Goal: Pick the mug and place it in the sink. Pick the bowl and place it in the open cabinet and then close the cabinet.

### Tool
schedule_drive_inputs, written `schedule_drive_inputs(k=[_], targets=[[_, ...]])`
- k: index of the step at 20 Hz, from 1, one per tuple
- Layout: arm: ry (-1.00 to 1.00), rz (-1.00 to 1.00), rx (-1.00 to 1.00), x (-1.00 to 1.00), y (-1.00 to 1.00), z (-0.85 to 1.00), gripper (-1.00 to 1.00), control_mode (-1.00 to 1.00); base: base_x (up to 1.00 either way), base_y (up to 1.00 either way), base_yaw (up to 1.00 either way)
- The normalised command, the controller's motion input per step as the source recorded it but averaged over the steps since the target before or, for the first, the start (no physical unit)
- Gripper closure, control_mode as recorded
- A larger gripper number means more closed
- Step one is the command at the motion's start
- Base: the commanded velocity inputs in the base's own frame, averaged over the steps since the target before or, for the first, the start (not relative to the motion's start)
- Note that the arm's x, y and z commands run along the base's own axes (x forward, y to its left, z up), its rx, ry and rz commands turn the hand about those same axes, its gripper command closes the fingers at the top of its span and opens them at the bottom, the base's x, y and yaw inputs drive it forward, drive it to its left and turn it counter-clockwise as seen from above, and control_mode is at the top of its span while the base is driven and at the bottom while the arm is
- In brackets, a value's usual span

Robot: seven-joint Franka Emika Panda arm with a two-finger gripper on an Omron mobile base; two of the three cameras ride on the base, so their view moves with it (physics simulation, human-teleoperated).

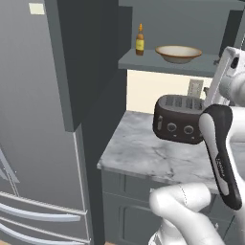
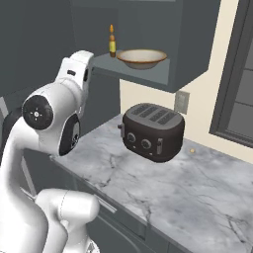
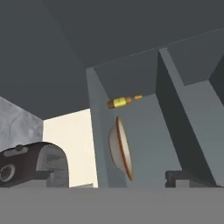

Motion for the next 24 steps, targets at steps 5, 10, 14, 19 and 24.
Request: schedule_drive_inputs(k=[5, 10, 14, 19, 24], targets=[[-0.2, 0.0, -0.08, -0.88, 0.34, 0.24, -1.0, -1.0, 0.0, 0.0, 0.0], [-0.06, 0.0, -0.09, -0.8, 0.36, 0.24, -1.0, -1.0, 0.0, 0.0, 0.0], [0.0, 0.0, -0.06, -0.71, 0.52, 0.04, -1.0, -1.0, 0.0, 0.0, 0.0], [0.0, 0.0, -0.04, -0.73, 0.56, 0.0, -1.0, -1.0, 0.0, 0.0, 0.0], [0.0, 0.0, -0.05, -0.8, 0.53, 0.0, -1.0, -1.0, 0.0, 0.0, 0.0]])
